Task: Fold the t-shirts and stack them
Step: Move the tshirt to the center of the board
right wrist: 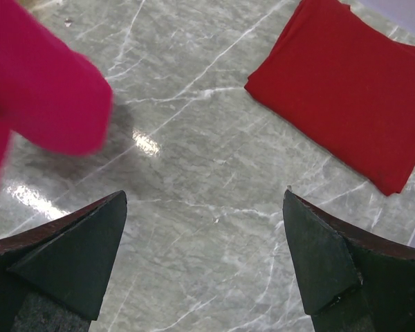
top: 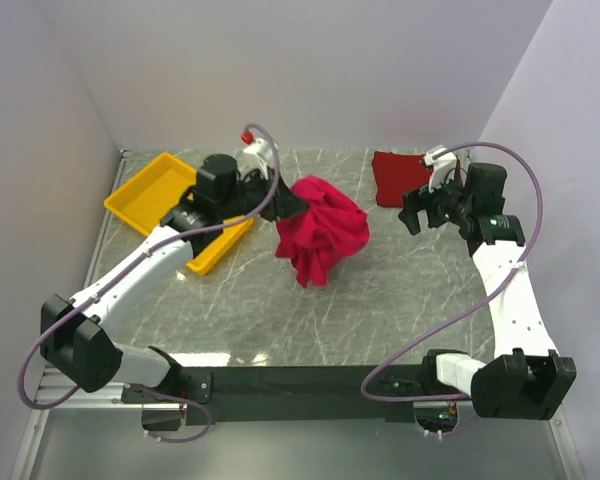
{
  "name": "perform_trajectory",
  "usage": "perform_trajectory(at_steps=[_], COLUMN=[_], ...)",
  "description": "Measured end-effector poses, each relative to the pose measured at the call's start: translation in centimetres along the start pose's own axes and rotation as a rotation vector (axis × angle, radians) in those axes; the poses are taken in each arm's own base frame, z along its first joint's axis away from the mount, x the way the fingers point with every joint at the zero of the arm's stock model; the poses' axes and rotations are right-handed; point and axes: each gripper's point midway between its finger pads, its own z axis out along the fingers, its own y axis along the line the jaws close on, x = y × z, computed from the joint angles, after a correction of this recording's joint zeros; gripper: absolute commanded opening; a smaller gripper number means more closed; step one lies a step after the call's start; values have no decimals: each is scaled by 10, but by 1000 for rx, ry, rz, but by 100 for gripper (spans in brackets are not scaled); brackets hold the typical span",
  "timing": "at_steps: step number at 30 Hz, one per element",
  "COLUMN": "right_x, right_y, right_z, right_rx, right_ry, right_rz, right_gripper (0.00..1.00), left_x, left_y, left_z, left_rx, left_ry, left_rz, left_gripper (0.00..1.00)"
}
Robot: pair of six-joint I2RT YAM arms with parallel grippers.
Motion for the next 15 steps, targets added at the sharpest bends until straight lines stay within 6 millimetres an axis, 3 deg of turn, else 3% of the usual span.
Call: perform_trajectory(at_steps=[1,4,9,15], right_x=[1,6,19,41], right_y=[1,2,9,33], right_z=[0,0,1,9], right_rx=[-1,-3,-21,-120], right_ry=[2,7,23,48], right_rz=[1,3,7,41], right_gripper=[100,100,99,98], left_x=[14,37,50,32], left_y=[5,22,52,76], left_z=[5,9,1,-40], left_rx=[-31,-107,-246,-452], left_ry=[25,54,40,-106], left_rz=[5,23,35,18], left_gripper=[47,74,86,90])
